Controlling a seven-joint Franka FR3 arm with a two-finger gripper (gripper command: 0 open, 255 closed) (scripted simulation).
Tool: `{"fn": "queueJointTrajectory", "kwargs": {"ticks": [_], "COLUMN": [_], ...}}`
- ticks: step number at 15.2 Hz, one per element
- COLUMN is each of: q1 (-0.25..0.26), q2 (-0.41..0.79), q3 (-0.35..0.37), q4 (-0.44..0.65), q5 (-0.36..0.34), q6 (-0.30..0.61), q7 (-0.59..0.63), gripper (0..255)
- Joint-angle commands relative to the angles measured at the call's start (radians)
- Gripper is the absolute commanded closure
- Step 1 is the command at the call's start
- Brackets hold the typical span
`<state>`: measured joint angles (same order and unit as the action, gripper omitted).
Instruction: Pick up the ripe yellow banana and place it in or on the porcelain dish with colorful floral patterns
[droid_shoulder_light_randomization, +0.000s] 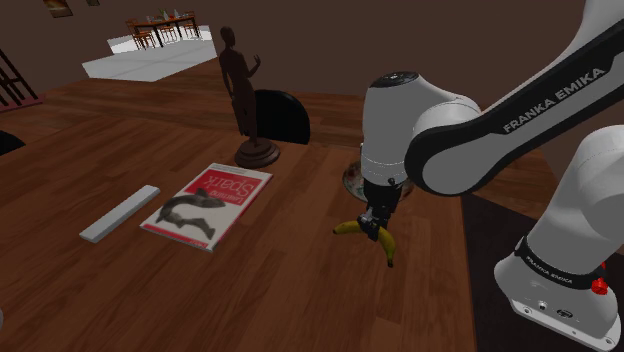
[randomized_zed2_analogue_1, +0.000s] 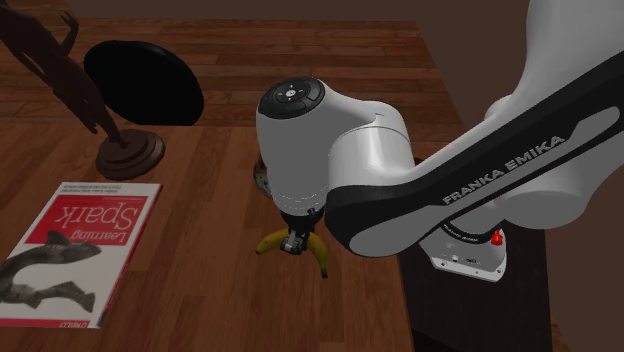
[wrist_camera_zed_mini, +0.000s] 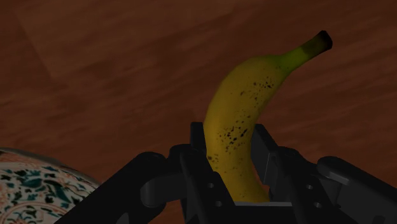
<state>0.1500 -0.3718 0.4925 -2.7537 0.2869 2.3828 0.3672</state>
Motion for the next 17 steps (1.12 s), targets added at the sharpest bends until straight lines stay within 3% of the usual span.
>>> {"fn": "queueJointTrajectory", "kwargs": {"ticks": [1, 17], "q1": [0.002, 0.013], "q2": [-0.014, -0.177], "q3": [-0.004, -0.065], "q4": [0.005, 0.119], "q5": [0.001, -0.01], "q6": [-0.018, -0.294], "q7": [-0.002, -0.01], "gripper": [255, 255]}}
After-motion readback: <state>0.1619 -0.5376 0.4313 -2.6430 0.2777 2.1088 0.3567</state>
